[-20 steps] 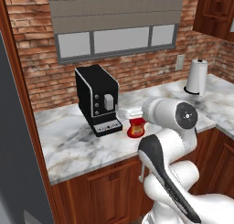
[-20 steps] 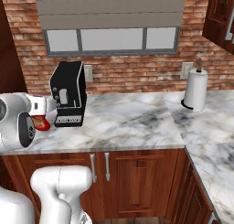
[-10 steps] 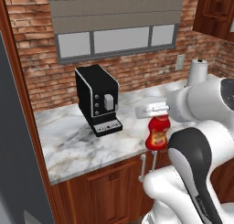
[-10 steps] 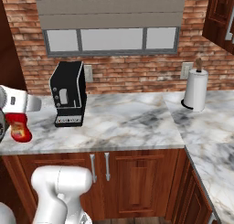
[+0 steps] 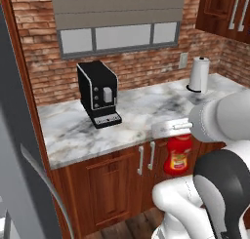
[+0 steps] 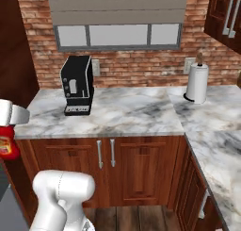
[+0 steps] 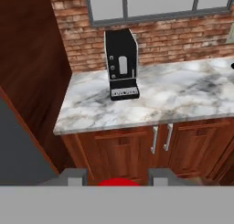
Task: Place the condiment bottle and ketchup from the counter to the top shelf of the fridge. If the existing items in the fridge are on the top shelf, move them to other shelves.
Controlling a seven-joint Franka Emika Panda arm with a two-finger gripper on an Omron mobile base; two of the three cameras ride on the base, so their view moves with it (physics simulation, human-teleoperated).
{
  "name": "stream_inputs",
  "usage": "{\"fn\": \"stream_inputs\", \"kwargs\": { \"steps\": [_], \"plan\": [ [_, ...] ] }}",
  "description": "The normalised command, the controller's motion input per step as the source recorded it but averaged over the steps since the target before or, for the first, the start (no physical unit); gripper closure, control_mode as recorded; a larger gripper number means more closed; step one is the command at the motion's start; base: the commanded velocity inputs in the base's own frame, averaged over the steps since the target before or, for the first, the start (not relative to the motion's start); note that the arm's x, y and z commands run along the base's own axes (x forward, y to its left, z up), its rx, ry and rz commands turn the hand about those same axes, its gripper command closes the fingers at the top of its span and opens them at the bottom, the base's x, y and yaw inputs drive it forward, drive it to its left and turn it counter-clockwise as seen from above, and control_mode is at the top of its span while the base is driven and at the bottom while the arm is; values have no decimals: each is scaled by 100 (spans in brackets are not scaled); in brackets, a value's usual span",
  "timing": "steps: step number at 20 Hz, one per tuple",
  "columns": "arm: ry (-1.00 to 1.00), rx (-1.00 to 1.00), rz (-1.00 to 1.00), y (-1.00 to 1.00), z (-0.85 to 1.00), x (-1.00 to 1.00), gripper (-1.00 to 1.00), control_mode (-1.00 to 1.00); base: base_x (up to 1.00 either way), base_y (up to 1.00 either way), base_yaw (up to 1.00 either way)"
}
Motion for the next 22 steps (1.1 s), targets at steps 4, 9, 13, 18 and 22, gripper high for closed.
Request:
{"fn": "stream_inputs", "kwargs": {
  "steps": [4,9,13,18,22],
  "plan": [
    [0,0,0,0,0,0,100,100,-100,-3,29],
    [0,0,0,0,0,0,100,100,-100,11,43],
    [0,0,0,0,0,0,100,100,-100,28,49],
    [0,0,0,0,0,0,100,100,-97,66,41],
    [0,0,0,0,0,0,100,100,-23,100,18]
  ]
}}
